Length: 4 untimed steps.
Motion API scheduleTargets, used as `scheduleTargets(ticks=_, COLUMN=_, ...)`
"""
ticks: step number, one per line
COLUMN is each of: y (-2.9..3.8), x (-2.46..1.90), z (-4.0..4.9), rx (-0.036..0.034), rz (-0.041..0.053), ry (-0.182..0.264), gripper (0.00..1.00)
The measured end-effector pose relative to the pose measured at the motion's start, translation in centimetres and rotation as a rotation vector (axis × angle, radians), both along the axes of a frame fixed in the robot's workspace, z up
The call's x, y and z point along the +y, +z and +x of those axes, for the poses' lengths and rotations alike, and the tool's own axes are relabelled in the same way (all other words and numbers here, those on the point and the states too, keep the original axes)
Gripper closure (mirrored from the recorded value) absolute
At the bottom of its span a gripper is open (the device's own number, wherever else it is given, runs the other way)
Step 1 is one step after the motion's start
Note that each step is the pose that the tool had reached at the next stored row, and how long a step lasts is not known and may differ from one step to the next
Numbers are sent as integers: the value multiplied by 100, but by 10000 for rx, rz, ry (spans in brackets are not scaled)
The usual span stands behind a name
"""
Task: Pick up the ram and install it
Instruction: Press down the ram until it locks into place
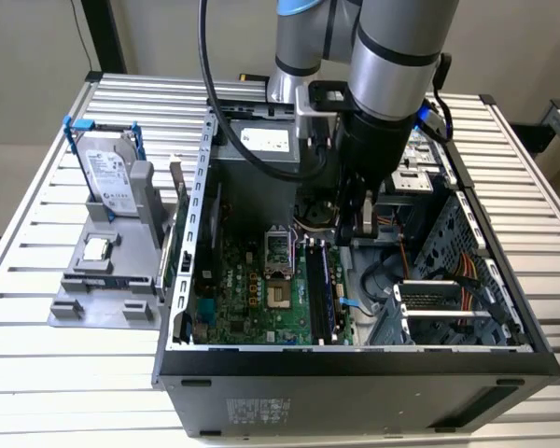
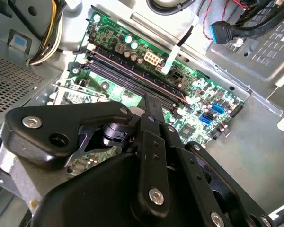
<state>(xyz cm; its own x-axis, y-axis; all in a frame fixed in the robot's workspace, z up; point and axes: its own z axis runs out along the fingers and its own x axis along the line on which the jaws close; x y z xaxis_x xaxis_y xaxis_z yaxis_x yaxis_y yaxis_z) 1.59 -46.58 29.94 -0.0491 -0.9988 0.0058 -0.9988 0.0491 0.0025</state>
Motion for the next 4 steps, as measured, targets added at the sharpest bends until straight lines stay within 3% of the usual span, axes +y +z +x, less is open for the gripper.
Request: scheduleTargets(ticks=4, y=8, x=0, z=0, rx=0, rz=0, ry=0, gripper=100)
